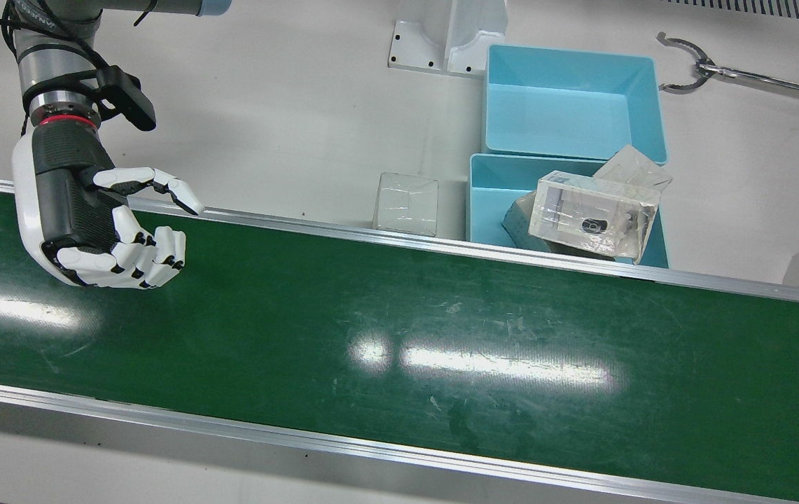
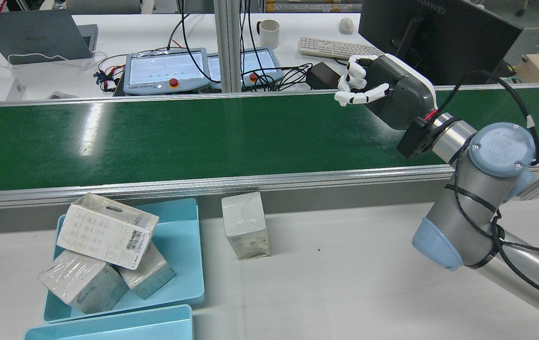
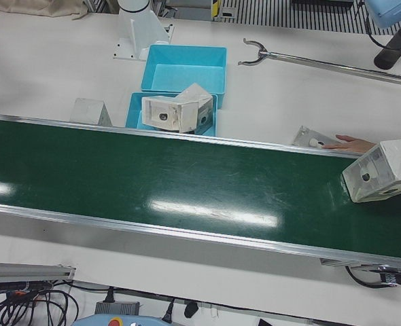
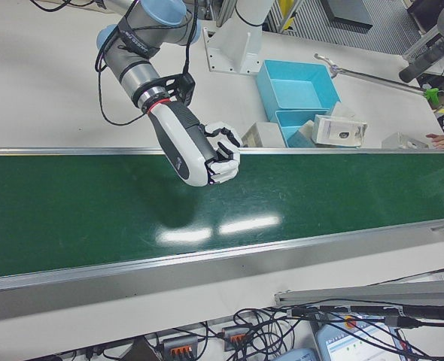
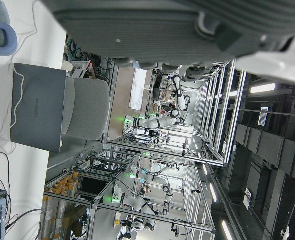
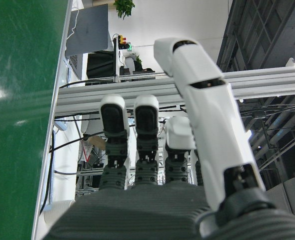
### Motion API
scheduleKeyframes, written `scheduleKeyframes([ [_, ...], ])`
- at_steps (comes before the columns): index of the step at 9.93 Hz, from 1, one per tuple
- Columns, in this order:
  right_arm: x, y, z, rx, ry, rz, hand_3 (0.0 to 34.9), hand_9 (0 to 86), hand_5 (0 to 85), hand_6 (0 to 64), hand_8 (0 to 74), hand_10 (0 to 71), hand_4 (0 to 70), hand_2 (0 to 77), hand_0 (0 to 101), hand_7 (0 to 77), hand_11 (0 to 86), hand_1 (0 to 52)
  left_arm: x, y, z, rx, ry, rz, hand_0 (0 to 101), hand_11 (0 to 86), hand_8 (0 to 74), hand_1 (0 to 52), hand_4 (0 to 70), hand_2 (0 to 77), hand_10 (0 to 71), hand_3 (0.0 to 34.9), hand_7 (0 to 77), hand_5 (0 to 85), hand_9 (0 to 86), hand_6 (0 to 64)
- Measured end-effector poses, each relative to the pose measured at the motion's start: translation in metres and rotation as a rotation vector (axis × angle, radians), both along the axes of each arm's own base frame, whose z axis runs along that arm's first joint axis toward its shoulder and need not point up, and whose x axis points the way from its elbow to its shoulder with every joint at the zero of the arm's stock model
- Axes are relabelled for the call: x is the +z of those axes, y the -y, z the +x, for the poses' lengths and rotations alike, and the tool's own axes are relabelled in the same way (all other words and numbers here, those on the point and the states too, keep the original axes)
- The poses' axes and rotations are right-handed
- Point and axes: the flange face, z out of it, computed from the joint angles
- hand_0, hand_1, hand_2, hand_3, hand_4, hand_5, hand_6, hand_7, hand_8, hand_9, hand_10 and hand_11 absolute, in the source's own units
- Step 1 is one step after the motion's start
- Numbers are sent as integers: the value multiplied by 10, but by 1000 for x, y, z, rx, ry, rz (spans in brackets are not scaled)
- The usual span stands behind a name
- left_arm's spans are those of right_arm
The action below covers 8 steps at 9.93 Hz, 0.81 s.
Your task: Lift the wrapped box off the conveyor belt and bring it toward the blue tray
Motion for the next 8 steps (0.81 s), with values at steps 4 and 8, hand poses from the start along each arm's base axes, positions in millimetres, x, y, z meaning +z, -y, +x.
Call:
scheduleKeyframes([
  [4, 0, 2, 3, -22, 13, 7, 79, 240, 371, 425, 278, 175, 278, 284, 540, 376, 262, 245, 0, 0, 0, 0, 0, 0, 0, 0, 5, 0, 0, 5, 5, 0, 5, 11, 0, 0],
  [8, 4, 4, 2, -24, 12, 0, 94, 16, 202, 16, 0, 0, 115, 278, 536, 202, 27, 213, 0, 0, 0, 0, 0, 0, 0, 0, 5, 0, 0, 11, 5, 0, 5, 5, 0, 0],
])
